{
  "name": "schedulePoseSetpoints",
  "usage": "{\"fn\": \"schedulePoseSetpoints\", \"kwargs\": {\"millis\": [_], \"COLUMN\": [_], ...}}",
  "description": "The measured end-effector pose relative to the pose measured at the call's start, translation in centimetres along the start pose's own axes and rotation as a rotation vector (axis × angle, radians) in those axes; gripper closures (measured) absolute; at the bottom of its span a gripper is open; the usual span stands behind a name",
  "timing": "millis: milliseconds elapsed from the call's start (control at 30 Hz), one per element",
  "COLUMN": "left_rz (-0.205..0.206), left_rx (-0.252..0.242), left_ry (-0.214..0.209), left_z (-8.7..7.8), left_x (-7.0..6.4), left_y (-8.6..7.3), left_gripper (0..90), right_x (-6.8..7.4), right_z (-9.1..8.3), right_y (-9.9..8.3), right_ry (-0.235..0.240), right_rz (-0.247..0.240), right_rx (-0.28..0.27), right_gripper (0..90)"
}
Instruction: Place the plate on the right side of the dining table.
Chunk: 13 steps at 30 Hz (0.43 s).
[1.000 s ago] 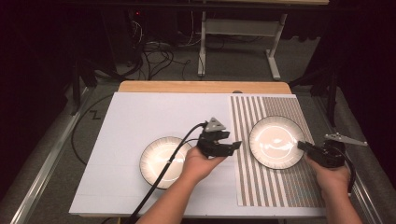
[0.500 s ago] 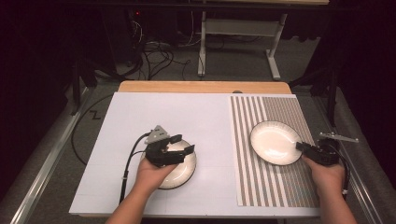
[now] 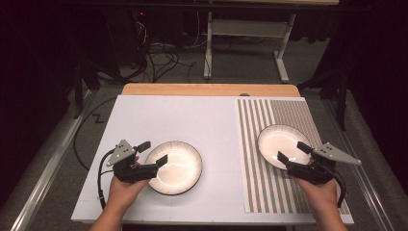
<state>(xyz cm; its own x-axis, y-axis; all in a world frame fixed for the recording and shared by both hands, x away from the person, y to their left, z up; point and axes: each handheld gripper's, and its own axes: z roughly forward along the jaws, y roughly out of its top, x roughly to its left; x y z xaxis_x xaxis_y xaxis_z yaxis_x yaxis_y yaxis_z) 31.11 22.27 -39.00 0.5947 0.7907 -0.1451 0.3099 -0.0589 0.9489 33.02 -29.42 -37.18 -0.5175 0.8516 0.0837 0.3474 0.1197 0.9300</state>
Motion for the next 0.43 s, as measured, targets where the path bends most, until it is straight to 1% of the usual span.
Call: {"fn": "schedulePoseSetpoints", "kwargs": {"millis": [33, 67, 100, 133, 167, 267, 400, 433], "left_rz": [-0.002, 0.011, 0.018, 0.027, 0.034, 0.052, 0.037, 0.039], "left_rx": [-0.003, 0.0, 0.001, -0.001, 0.0, 0.004, 0.004, 0.003], "left_ry": [0.006, 0.015, 0.018, 0.018, 0.019, 0.022, 0.027, 0.031], "left_z": [-0.1, -0.2, -0.3, -0.3, -0.3, -0.2, 0.0, 0.0], "left_x": [0.0, -0.1, -0.2, -0.4, -0.5, -0.8, -0.8, -0.8], "left_y": [0.0, 0.0, 0.0, 0.1, 0.1, 0.2, 0.2, 0.2], "left_gripper": [15.8, 15.3, 14.9, 14.0, 12.5, 10.8, 10.7, 10.6], "right_x": [0.5, 1.0, 1.4, 1.8, 2.1, 2.5, 2.4, 2.4], "right_z": [0.0, 0.0, -0.1, -0.2, -0.4, -0.6, -0.7, -0.8], "right_y": [-0.1, -0.1, -0.2, -0.3, -0.4, -0.6, -0.6, -0.5], "right_ry": [0.02, 0.039, 0.045, 0.05, 0.053, 0.041, 0.039, 0.038], "right_rz": [-0.009, -0.026, -0.056, -0.066, -0.071, -0.086, -0.096, -0.095], "right_rx": [-0.01, -0.013, -0.015, -0.025, -0.03, -0.046, -0.06, -0.063], "right_gripper": [9.7, 6.4, 4.1, 1.3, 1.0, 0.9, 0.9, 0.9]}}
